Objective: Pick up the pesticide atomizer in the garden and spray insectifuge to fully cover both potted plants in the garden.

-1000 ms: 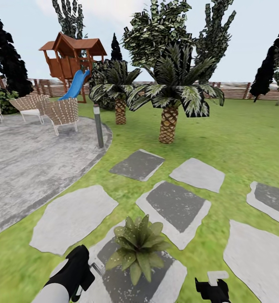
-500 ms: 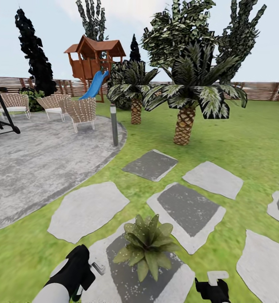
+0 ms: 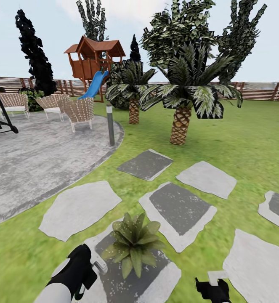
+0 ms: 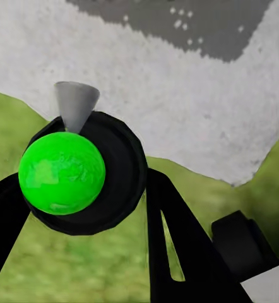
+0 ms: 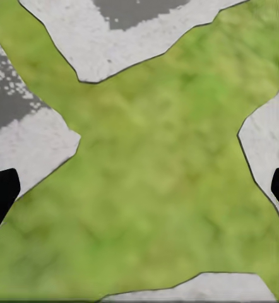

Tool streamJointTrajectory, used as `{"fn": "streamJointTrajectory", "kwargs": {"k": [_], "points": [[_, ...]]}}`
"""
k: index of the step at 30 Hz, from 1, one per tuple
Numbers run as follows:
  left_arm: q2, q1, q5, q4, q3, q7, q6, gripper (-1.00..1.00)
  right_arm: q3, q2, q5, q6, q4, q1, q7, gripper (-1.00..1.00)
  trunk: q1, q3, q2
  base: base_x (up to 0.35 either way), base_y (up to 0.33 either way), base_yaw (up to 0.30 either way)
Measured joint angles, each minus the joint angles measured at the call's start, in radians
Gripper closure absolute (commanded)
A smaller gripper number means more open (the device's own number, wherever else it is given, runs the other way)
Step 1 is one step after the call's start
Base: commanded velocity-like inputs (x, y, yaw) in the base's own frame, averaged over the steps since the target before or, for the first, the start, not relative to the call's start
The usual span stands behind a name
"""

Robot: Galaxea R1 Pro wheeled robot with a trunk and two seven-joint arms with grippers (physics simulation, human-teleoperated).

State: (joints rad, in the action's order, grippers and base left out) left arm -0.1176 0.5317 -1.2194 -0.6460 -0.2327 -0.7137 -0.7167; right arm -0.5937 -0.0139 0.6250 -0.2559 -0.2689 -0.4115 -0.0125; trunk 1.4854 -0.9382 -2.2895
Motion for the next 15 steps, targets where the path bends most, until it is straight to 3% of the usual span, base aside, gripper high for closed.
{"fn": "streamJointTrajectory", "kwargs": {"k": [6,15], "points": [[0.000,0.000,0.000,-0.001,0.000,0.001,0.000,1.00,0.000,0.001,0.000,0.000,0.000,0.000,0.000,-1.00,0.000,0.000,0.000,-0.107,-0.272,0.059],[0.000,0.000,0.000,-0.001,0.001,0.001,-0.001,1.00,0.000,0.002,0.000,0.000,0.000,0.000,0.000,-1.00,0.000,0.000,0.000,-0.085,-0.272,0.264]]}}
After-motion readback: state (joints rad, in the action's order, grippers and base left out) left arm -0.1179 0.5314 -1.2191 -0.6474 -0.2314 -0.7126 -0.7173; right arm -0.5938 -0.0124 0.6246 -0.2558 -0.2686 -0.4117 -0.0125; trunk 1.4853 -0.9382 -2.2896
